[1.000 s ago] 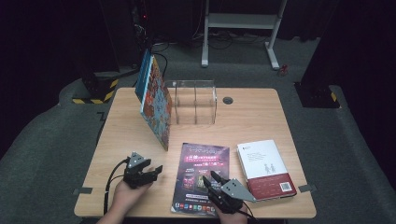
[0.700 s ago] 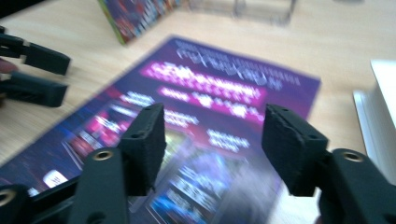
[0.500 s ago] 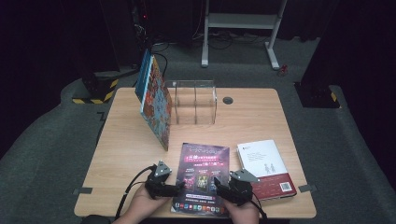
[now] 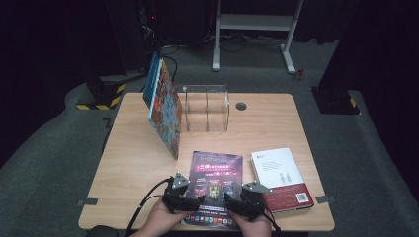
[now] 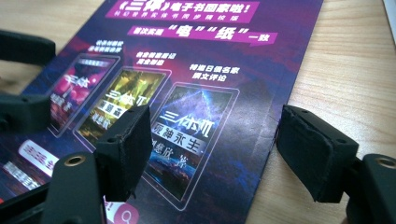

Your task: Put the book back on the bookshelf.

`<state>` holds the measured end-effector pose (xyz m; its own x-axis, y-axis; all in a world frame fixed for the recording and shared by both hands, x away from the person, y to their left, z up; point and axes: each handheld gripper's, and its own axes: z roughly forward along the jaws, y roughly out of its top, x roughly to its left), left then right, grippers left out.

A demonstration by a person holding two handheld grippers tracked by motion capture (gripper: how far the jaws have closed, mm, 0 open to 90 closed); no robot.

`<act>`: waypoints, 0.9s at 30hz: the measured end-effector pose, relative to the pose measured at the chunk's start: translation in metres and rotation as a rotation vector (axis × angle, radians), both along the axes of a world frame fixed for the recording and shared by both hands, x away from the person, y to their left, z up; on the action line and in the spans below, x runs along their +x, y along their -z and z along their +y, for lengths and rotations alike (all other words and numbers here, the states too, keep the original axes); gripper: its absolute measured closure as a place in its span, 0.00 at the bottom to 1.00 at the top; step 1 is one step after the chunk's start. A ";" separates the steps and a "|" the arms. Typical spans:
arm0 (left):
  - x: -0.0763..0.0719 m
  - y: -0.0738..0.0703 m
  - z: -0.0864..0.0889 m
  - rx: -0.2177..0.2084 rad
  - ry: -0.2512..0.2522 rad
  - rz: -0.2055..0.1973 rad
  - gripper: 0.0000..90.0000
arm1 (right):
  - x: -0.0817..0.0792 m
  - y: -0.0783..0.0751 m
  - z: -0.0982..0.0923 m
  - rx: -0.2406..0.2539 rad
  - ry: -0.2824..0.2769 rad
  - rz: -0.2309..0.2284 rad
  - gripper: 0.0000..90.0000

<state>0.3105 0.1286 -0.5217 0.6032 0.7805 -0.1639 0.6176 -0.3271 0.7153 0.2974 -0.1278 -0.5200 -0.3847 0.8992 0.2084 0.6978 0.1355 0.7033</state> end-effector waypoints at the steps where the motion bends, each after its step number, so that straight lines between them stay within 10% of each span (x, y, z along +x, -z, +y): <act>1: -0.001 0.000 -0.002 0.001 -0.009 -0.002 0.16 | 0.000 0.000 -0.001 0.012 0.005 0.001 0.31; 4: -0.004 0.002 -0.005 0.064 -0.006 -0.052 0.18 | 0.000 -0.001 -0.003 0.027 0.015 0.007 0.35; 27: -0.007 0.002 0.003 0.053 -0.030 -0.072 0.28 | -0.018 -0.018 -0.002 0.105 0.011 -0.184 0.56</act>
